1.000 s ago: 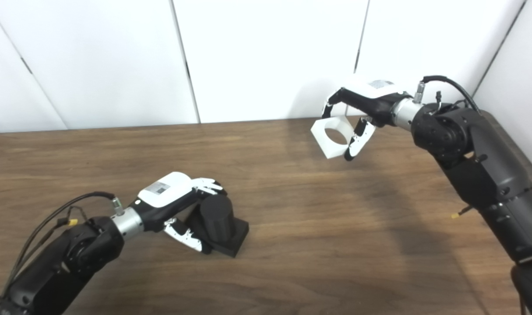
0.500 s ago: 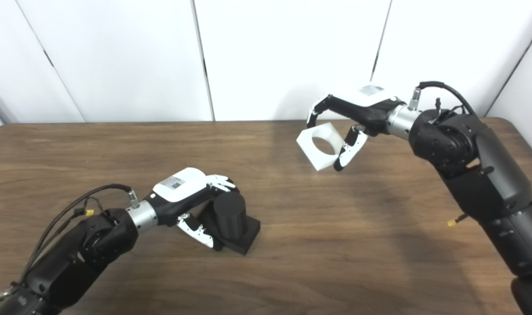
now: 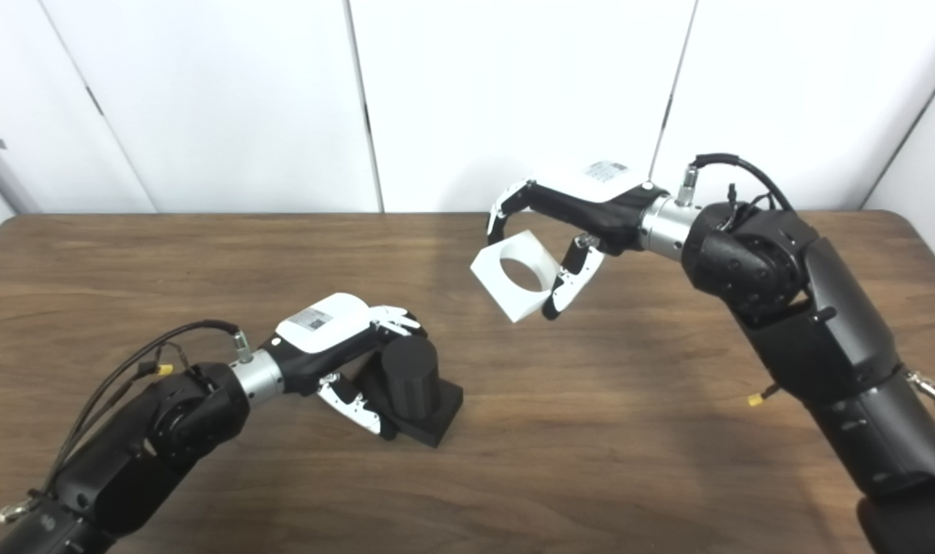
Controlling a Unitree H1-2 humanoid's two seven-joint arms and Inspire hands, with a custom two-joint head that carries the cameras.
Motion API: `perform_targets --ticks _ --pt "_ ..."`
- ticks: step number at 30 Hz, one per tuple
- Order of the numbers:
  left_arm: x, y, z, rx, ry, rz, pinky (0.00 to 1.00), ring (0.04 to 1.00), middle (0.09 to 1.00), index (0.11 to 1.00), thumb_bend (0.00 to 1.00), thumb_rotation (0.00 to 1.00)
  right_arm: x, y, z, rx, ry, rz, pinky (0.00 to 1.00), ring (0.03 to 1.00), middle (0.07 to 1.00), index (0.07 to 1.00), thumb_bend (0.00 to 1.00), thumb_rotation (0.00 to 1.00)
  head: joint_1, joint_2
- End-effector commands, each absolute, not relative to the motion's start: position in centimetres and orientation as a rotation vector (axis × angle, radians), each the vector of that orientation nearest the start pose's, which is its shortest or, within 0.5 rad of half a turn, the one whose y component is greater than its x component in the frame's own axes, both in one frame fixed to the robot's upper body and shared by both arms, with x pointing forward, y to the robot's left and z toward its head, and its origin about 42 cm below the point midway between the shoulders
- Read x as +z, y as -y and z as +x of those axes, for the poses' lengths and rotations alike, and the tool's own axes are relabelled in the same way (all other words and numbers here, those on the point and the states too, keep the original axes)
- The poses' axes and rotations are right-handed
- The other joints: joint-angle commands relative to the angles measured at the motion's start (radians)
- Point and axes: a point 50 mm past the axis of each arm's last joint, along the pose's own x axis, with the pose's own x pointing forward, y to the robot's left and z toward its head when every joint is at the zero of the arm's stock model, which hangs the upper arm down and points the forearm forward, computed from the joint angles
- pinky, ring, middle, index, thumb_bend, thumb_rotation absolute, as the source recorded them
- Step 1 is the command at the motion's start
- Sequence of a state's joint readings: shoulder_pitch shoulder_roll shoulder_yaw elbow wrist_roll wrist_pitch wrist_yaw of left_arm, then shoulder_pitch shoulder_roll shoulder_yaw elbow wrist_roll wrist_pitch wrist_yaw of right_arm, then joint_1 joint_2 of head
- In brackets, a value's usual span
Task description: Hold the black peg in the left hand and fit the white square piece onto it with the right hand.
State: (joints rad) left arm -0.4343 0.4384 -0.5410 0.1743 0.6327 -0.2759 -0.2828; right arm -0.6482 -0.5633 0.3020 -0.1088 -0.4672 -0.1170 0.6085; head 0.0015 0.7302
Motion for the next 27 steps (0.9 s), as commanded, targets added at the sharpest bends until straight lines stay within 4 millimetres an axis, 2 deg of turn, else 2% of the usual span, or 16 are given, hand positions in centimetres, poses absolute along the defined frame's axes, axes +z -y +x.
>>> perform_targets --ticks 1,17,27 --pt "11.9 -19.3 36.4 -0.946 0.216 1.305 0.73 0.887 0.838 0.49 0.52 0.07 35.3 22.1 40.9 0.689 0.623 -1.311 0.81 0.785 0.743 0.477 0.52 0.13 0.001 0.001" --pt "11.9 -19.2 36.5 -0.937 0.215 1.303 0.73 0.891 0.836 0.49 0.52 0.07 34.8 18.2 39.9 0.796 0.663 -1.273 0.82 0.785 0.739 0.477 0.52 0.13 0.018 0.004" --pt "12.0 -19.1 36.4 -0.937 0.22 1.305 0.72 0.887 0.832 0.49 0.52 0.07 34.1 17.1 39.8 0.826 0.667 -1.249 0.83 0.783 0.736 0.477 0.52 0.13 0.022 0.008"
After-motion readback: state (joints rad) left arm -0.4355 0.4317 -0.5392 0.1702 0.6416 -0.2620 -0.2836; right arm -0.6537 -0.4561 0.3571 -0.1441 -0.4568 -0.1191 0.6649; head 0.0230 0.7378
